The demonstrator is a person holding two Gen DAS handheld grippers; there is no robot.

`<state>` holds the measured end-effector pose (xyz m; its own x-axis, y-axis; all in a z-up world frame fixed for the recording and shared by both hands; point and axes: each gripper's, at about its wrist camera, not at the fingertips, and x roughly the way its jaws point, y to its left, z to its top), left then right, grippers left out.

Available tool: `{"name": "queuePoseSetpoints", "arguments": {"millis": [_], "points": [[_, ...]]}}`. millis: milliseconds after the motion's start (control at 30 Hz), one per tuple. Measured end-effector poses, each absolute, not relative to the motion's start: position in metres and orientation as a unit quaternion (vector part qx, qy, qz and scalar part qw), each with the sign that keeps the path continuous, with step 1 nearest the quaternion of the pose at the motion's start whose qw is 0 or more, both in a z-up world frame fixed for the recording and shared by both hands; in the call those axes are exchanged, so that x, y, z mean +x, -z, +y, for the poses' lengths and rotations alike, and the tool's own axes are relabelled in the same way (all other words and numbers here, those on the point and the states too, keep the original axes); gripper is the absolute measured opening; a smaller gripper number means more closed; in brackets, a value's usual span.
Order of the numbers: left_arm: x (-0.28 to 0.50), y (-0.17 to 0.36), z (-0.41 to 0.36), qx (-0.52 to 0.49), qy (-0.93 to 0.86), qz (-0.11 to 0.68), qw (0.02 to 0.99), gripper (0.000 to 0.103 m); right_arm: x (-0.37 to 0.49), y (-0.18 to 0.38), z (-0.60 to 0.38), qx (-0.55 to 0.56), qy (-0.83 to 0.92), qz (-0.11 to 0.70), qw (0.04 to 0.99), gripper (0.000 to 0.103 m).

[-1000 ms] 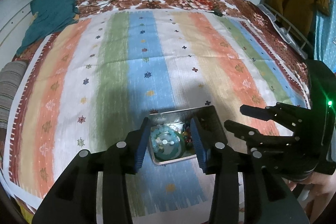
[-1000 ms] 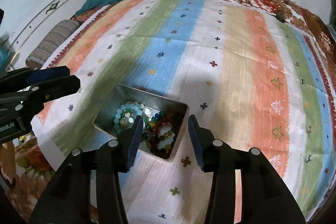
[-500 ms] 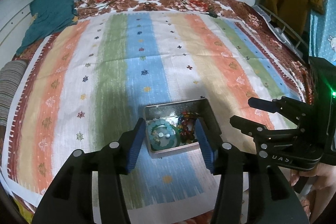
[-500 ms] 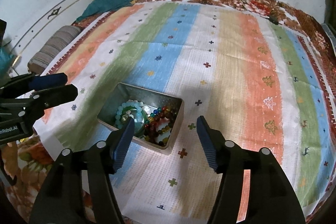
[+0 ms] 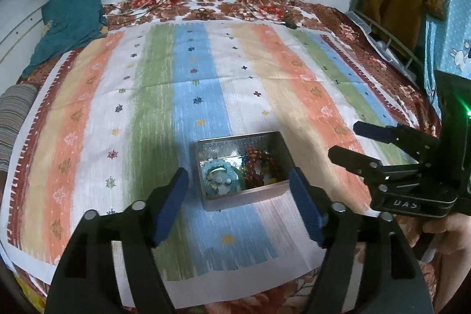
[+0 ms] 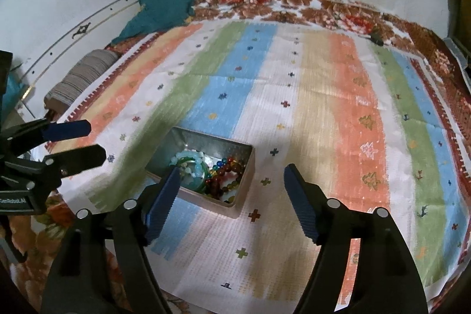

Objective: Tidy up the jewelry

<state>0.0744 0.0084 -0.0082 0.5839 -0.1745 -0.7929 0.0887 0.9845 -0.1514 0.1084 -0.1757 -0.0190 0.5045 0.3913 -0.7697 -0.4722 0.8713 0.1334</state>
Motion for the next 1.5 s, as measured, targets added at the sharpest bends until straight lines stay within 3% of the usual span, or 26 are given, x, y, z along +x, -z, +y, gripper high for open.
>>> {"name": "queuePoseSetpoints", "arguments": {"millis": [333, 633, 1500], "points": [[0.055, 0.006, 0.007, -0.036, 0.062, 0.431, 0.899, 0.097, 0.089, 0.014, -0.182, -0.060, -0.249, 0.411, 0.875, 0.087], [0.042, 0.009, 0.006, -0.014, 0.037, 0.424, 0.905, 0.097, 0.070, 0.012, -0.182, -0.081, -0.251, 0.391, 0.882, 0.096], [0.017, -0.003, 0.001, -0.008, 0.027, 0.380, 0.924, 0.097, 0.053, 0.002, -0.193, -0.047, -0.251, 0.371, 0.893, 0.097]]}}
